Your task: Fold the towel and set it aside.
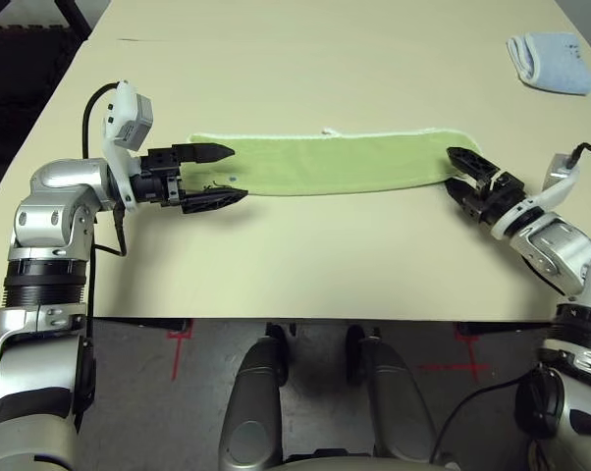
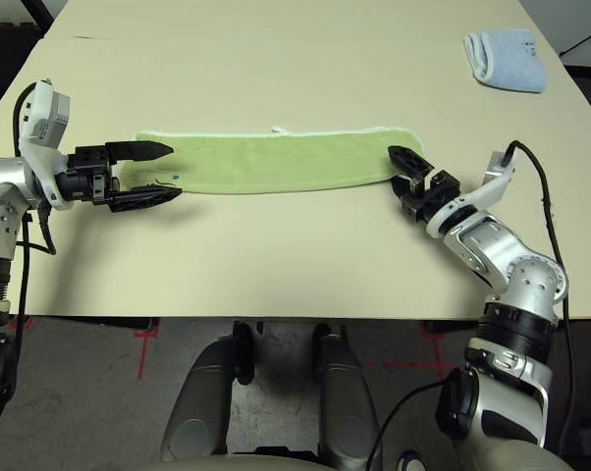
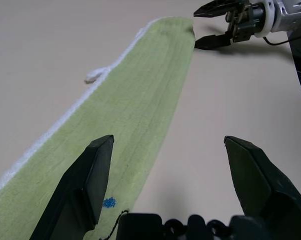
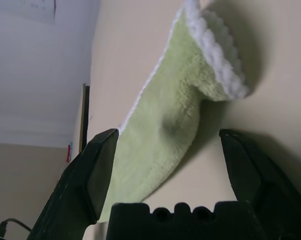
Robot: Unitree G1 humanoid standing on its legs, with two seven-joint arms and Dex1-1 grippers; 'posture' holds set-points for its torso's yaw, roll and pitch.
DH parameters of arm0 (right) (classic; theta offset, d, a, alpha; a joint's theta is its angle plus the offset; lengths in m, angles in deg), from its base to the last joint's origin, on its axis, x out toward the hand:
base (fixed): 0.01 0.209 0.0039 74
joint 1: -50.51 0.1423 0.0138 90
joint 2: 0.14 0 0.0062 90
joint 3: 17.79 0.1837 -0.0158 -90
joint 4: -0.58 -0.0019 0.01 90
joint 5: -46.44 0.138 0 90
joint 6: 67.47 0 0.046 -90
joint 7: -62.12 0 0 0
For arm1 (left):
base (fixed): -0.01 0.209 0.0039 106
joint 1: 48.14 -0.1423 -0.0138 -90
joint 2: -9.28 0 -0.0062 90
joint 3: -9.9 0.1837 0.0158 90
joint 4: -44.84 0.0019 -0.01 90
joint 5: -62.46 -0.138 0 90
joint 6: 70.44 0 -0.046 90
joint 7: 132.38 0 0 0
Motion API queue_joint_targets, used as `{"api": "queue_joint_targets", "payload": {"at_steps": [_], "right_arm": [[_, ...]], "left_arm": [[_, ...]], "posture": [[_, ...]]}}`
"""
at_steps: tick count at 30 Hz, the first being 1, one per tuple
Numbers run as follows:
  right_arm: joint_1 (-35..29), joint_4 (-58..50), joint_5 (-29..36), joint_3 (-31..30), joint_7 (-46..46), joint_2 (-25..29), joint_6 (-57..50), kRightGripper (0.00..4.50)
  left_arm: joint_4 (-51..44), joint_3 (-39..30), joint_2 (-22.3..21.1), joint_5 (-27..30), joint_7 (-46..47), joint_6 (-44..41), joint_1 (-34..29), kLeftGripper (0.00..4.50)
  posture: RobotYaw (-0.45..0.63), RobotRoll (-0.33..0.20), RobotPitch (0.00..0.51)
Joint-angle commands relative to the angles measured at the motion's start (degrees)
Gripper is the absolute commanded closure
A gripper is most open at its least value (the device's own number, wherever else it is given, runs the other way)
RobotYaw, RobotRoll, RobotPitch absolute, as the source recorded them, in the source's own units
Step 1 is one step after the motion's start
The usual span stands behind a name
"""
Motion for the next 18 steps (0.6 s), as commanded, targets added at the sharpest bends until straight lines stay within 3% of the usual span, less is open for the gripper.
{"api": "queue_joint_targets", "payload": {"at_steps": [1, 16, 18], "right_arm": [[-2.41, -0.48, -0.7, 1.45, -2.37, 0.31, 2.58, 0.02], [-1.15, 1.99, -3.19, 0.05, -0.14, 1.23, 5.8, 0.02], [-5.74, -1.24, -1.73, 1.56, 1.67, 2.49, 4.47, 0.02]], "left_arm": [[0.04, 0.78, -0.1, 0.2, -0.7, 0.32, -0.3, 0.02], [0.01, 0.98, -0.18, 0.24, -1.0, 0.28, -0.31, 0.02], [-0.7, 0.84, -0.4, 0.39, -0.86, -0.11, -0.73, 0.02]], "posture": [[-0.07, 0.0, 0.297], [-0.07, 0.0, 0.295], [-0.05, 0.0, 0.29]]}}
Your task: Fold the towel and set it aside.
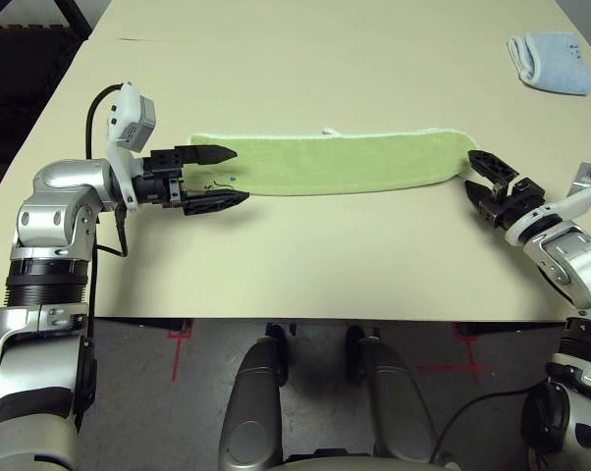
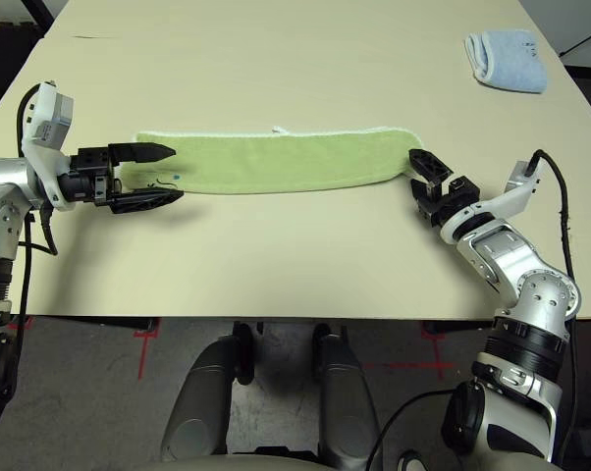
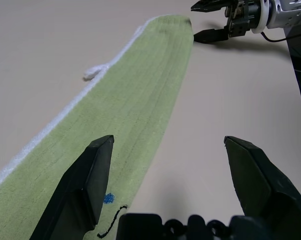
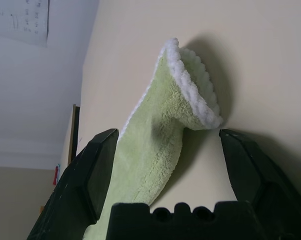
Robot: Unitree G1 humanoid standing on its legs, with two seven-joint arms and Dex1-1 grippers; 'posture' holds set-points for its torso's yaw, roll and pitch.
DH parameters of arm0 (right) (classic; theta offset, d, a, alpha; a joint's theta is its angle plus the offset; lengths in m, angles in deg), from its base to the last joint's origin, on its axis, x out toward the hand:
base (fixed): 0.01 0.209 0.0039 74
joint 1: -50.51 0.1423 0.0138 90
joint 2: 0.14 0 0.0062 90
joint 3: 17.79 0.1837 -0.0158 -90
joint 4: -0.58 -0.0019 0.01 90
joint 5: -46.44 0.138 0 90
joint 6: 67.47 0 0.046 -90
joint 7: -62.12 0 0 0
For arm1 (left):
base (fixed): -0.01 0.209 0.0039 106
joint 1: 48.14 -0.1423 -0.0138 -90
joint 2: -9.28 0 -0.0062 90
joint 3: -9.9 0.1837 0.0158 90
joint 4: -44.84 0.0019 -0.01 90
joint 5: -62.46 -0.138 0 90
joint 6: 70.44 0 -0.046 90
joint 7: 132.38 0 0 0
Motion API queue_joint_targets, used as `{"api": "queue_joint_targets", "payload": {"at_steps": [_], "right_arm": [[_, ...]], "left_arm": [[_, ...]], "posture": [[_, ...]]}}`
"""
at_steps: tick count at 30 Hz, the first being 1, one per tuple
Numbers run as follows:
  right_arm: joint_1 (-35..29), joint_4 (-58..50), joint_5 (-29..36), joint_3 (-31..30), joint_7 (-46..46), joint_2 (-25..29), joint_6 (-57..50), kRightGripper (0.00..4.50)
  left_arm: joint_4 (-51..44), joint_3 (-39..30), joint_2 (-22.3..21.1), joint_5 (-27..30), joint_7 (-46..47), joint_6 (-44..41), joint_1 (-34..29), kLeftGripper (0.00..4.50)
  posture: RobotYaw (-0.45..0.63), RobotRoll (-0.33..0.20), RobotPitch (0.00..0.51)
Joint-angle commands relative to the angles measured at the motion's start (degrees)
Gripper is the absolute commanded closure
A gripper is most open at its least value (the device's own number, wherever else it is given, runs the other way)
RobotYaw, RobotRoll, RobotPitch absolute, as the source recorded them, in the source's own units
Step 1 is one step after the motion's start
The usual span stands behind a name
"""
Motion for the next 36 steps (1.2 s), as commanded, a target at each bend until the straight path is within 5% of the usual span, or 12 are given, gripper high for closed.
{"api": "queue_joint_targets", "payload": {"at_steps": [1, 11, 19, 23, 29, 30, 32, 36], "right_arm": [[-6.77, -2.6, 1.09, 2.06, 1.49, 2.04, -1.22, 0.02], [-10.38, -7.0, 8.27, 2.86, 0.73, 5.07, -1.95, 0.02], [-15.85, -9.94, 18.4, 5.31, 5.1, 12.97, -4.27, 0.02], [-19.86, -10.82, 20.29, 6.04, 6.46, 15.08, -3.99, 0.02], [-17.01, -10.62, 18.33, 2.5, 5.81, 14.95, -1.79, 0.02], [-16.87, -10.8, 17.09, 2.25, 6.3, 15.18, -1.34, 0.02], [-4.96, -2.59, 0.43, -8.25, 10.7, 13.34, 5.89, 0.02], [8.31, 11.59, -19.68, -18.44, 18.48, 9.76, 18.31, 0.02]], "left_arm": [[-0.9, 0.36, -0.49, 0.42, -0.37, -0.23, -0.86, 0.02], [-1.59, 0.39, -0.61, 0.71, -0.26, -0.96, -1.06, 0.02], [-1.98, 0.3, -0.46, 0.92, -0.12, -1.17, -1.13, 0.02], [-2.68, 0.31, -0.3, 1.2, 0.11, -1.82, -1.16, 0.02], [-3.92, 0.24, -0.14, 1.84, 0.67, -3.71, -0.6, 0.02], [-4.02, 0.27, -0.15, 1.94, 0.74, -3.95, -0.47, 0.02], [-3.89, 0.38, -0.3, 2.0, 0.78, -3.96, -0.39, 0.02], [-3.74, 0.55, -0.4, 2.01, 0.85, -3.95, -0.32, 0.02]], "posture": [[-0.05, 0.0, 0.29], [-0.05, 0.0, 0.291], [-0.05, 0.0, 0.289], [-0.05, 0.0, 0.288], [-0.05, 0.0, 0.289], [-0.04, 0.0, 0.288], [-0.04, 0.0, 0.288], [-0.05, 0.0, 0.288]]}}
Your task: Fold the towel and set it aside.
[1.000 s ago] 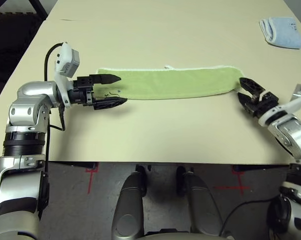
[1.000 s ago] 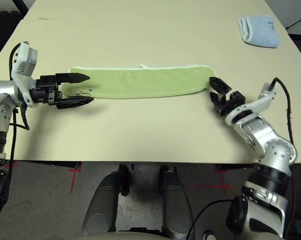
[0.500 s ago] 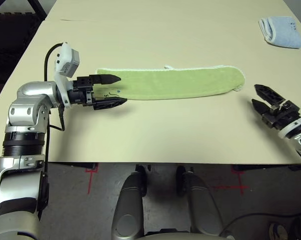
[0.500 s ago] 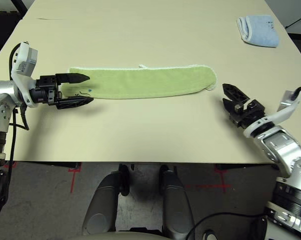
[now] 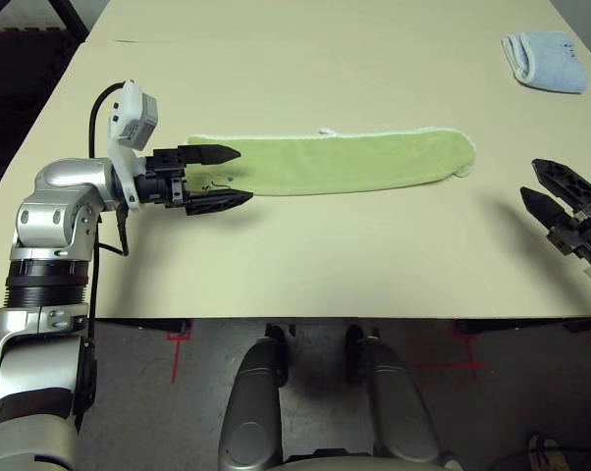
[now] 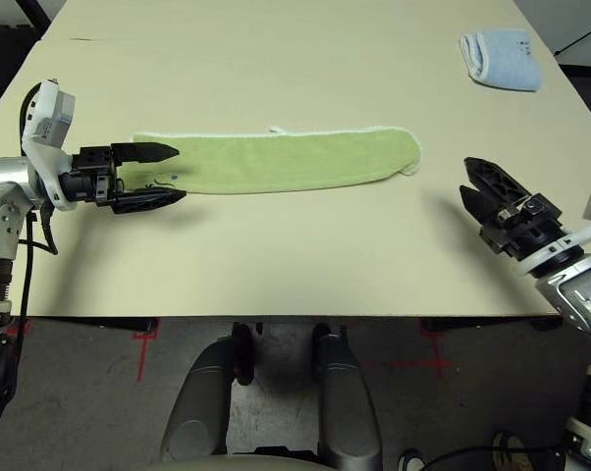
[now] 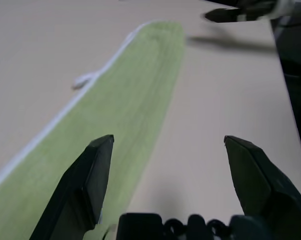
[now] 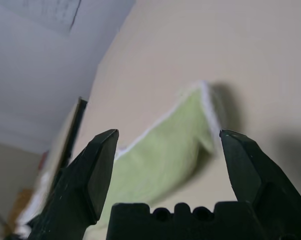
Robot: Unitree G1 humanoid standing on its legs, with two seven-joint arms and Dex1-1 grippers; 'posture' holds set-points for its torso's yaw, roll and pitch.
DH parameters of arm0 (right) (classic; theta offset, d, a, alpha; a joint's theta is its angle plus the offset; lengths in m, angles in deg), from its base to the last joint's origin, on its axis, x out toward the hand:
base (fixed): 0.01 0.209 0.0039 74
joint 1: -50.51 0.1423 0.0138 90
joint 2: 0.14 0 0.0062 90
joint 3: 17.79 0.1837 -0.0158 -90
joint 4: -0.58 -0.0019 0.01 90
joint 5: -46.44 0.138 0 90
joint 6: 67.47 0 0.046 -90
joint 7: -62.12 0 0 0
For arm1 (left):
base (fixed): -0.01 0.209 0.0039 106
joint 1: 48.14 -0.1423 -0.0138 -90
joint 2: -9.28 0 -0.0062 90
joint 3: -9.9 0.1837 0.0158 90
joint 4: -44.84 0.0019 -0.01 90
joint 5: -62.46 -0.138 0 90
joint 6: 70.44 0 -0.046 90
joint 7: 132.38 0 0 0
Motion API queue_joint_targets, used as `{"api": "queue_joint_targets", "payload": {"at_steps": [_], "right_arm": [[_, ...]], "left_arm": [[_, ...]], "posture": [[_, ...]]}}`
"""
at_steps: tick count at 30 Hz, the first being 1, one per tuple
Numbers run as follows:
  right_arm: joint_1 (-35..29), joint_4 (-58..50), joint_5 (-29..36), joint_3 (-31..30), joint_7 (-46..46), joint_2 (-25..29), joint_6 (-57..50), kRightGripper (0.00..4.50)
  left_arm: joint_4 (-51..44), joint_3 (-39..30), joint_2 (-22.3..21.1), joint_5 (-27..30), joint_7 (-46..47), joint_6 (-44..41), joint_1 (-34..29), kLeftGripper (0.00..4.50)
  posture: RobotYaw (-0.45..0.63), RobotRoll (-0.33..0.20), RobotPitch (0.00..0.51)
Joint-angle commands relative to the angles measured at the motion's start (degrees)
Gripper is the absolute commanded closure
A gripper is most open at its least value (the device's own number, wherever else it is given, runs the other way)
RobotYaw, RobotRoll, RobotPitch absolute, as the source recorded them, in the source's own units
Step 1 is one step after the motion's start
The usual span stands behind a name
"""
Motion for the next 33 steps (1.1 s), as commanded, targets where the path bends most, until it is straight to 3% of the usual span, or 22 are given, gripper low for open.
{"api": "queue_joint_targets", "payload": {"at_steps": [1, 6, 16, 22, 27, 33], "right_arm": [[6.47, 12.81, -17.86, -7.45, 6.99, -2.51, 12.19, 0.02], [10.39, 17.51, -26.27, -8.98, 13.98, -4.23, 16.74, 0.02], [8.66, 14.72, -26.76, -2.76, 18.9, -4.18, 12.96, 0.02], [6.08, 9.9, -21.2, 2.98, 16.14, -3.59, 3.45, 0.02], [4.45, 6.93, -8.79, 11.7, 2.61, -6.44, -9.97, 0.02], [3.71, 4.54, -3.23, 15.45, -6.24, -9.64, -12.58, 0.02]], "left_arm": [[-0.75, 0.27, -0.47, 0.3, -0.13, -0.23, -0.46, 0.02], [-0.55, 0.47, -0.5, 0.3, -0.13, -0.13, -0.24, 0.02], [-0.57, 0.42, -0.58, 0.33, -0.21, 0.01, -0.39, 0.02], [-0.81, 0.36, -0.5, 0.45, -0.28, 0.14, -0.72, 0.02], [-0.64, 0.39, -0.54, 0.5, -0.54, 0.27, -0.73, 0.02], [-0.66, 0.52, -0.49, 0.53, -0.62, 0.12, -0.73, 0.02]], "posture": [[-0.05, 0.0, 0.288], [-0.05, 0.0, 0.287], [-0.05, 0.0, 0.284], [-0.06, 0.0, 0.277], [-0.06, 0.0, 0.274], [-0.06, 0.0, 0.274]]}}
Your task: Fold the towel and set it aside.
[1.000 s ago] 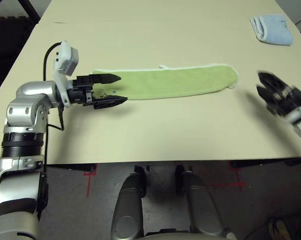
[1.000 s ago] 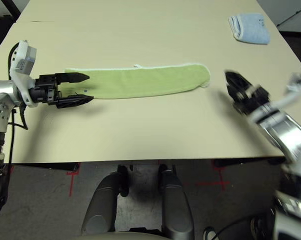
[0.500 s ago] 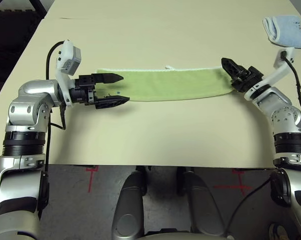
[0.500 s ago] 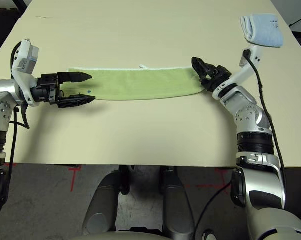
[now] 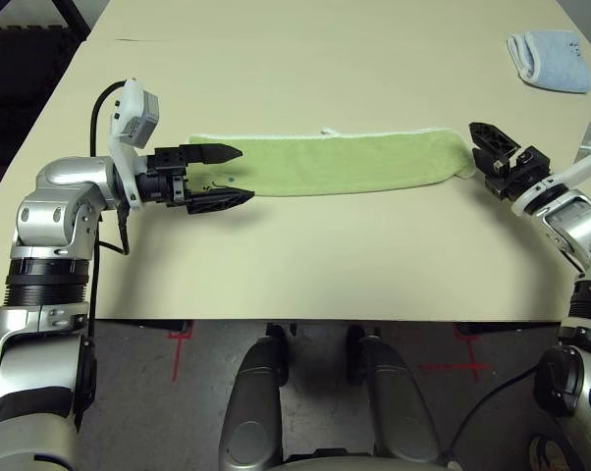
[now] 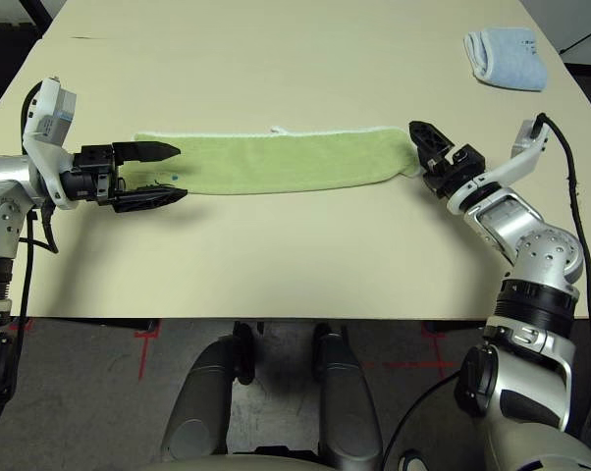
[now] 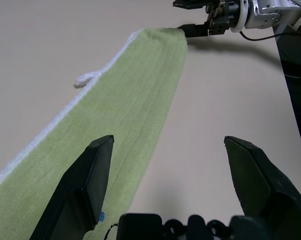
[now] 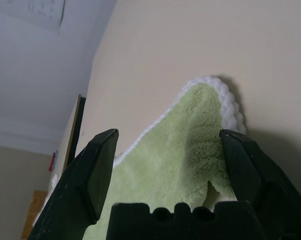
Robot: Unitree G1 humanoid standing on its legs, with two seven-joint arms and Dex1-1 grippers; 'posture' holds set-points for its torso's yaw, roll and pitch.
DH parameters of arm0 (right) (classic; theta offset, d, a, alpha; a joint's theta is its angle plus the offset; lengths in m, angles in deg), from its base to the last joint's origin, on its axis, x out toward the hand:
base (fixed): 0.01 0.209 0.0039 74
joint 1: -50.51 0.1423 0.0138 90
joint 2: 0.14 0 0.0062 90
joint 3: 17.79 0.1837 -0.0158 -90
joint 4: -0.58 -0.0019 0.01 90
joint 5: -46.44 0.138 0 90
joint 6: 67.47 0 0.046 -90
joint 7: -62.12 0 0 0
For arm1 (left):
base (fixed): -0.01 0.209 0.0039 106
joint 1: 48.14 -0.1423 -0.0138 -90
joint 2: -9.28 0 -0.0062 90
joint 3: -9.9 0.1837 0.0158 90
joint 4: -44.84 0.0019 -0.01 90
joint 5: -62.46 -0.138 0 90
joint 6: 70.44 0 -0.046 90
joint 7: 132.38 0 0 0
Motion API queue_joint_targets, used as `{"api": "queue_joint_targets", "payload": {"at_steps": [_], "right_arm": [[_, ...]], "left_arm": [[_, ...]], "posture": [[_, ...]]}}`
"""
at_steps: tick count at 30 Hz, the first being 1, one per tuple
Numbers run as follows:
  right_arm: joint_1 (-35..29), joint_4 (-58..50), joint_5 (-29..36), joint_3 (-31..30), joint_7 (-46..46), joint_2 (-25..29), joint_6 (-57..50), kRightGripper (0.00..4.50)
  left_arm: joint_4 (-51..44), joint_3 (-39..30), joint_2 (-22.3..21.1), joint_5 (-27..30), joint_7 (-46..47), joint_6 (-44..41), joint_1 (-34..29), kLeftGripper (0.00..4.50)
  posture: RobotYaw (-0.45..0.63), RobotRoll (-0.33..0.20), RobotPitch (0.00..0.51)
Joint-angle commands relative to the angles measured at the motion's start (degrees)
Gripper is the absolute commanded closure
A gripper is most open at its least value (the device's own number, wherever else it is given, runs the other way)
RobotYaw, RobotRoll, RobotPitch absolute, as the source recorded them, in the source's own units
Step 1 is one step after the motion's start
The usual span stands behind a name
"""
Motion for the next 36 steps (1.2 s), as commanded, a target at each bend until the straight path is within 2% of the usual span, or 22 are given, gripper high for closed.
{"api": "queue_joint_targets", "payload": {"at_steps": [1, 5, 12, 16, 19, 22, 26, 28, 32, 36], "right_arm": [[-1.18, -2.04, 3.4, 2.29, -4.25, -0.62, -1.69, 0.02], [-1.5, -2.62, 6.68, 2.85, -5.33, -0.63, -3.19, 0.02], [-2.12, -2.33, 8.54, 4.39, -2.9, 3.0, -2.62, 0.02], [-1.53, -5.55, 8.47, 2.07, -6.46, 0.32, -1.65, 0.02], [-2.28, -5.62, 9.27, 1.46, -6.86, 1.68, -4.0, 0.02], [-2.48, -6.19, 11.59, 0.14, -9.1, 0.32, -6.37, 0.02], [-2.89, -7.64, 13.12, -0.92, -11.92, -4.08, -4.57, 0.02], [-2.85, -8.01, 12.74, -1.17, -12.34, -5.84, -2.88, 0.02], [-1.15, -6.73, 9.3, -3.2, -10.49, -6.0, -0.14, 0.02], [3.43, -1.91, -0.13, -8.34, -2.49, -4.99, 6.16, 0.02]], "left_arm": [[-0.75, 0.32, -0.42, 0.4, -0.63, 0.13, -0.72, 0.02], [-0.86, 0.25, -0.53, 0.42, -0.61, 0.03, -0.82, 0.02], [-1.7, 0.0, -0.83, 0.66, -0.39, -0.47, -1.45, 0.02], [-1.83, -0.05, -0.92, 0.72, -0.36, -0.53, -1.5, 0.02], [-1.69, 0.02, -0.82, 0.69, -0.37, -0.38, -1.44, 0.02], [-1.47, 0.26, -0.56, 0.62, -0.32, -0.27, -1.16, 0.02], [-1.6, 0.42, -0.33, 0.65, -0.15, -0.38, -1.01, 0.02], [-1.98, 0.35, -0.39, 0.77, -0.04, -0.57, -1.29, 0.02], [-2.42, 0.26, -0.59, 0.9, 0.06, -0.92, -1.62, 0.02], [-2.3, 0.42, -0.33, 0.76, 0.32, -0.93, -1.27, 0.02]], "posture": [[-0.06, 0.0, 0.277], [-0.06, 0.0, 0.277], [-0.05, 0.0, 0.282], [-0.05, 0.0, 0.281], [-0.06, 0.0, 0.277], [-0.06, 0.0, 0.277], [-0.06, 0.0, 0.277], [-0.06, 0.0, 0.277], [-0.06, 0.0, 0.278], [-0.05, 0.0, 0.277]]}}
